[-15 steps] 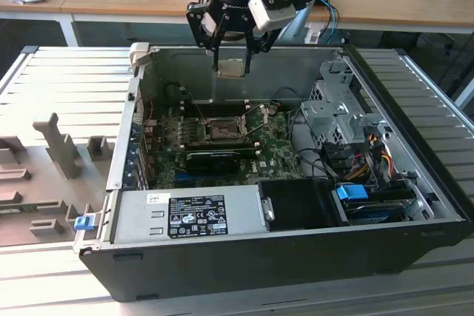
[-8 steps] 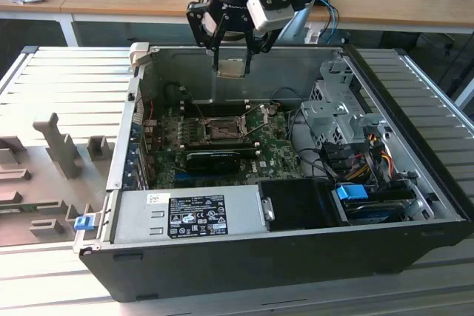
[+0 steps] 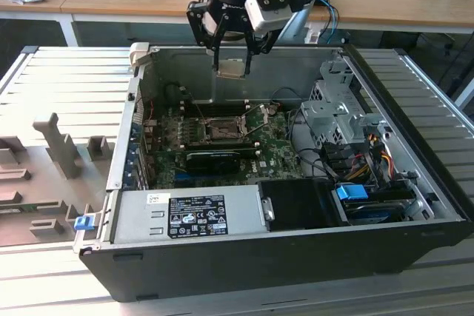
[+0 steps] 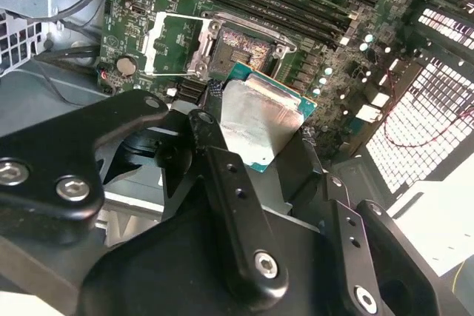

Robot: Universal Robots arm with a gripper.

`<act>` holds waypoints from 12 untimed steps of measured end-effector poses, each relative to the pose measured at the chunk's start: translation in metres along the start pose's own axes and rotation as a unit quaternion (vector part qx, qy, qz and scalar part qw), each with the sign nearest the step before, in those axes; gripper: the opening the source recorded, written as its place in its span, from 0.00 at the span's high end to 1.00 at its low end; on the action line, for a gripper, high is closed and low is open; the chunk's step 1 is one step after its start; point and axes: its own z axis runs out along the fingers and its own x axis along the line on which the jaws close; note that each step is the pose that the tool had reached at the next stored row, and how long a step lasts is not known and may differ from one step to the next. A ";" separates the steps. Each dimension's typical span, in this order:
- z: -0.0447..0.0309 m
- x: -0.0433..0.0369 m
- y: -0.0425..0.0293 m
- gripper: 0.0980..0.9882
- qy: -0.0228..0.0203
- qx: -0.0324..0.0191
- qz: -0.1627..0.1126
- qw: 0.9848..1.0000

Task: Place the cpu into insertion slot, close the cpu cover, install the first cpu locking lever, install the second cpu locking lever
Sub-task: 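Place the cpu into insertion slot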

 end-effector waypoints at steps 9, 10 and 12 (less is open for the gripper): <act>0.0002 0.0000 0.0000 0.51 -0.002 0.000 0.019 1.000; 0.0002 0.0000 0.0000 0.51 -0.002 0.000 0.022 1.000; 0.0002 0.0000 0.0000 0.51 -0.003 0.000 0.028 1.000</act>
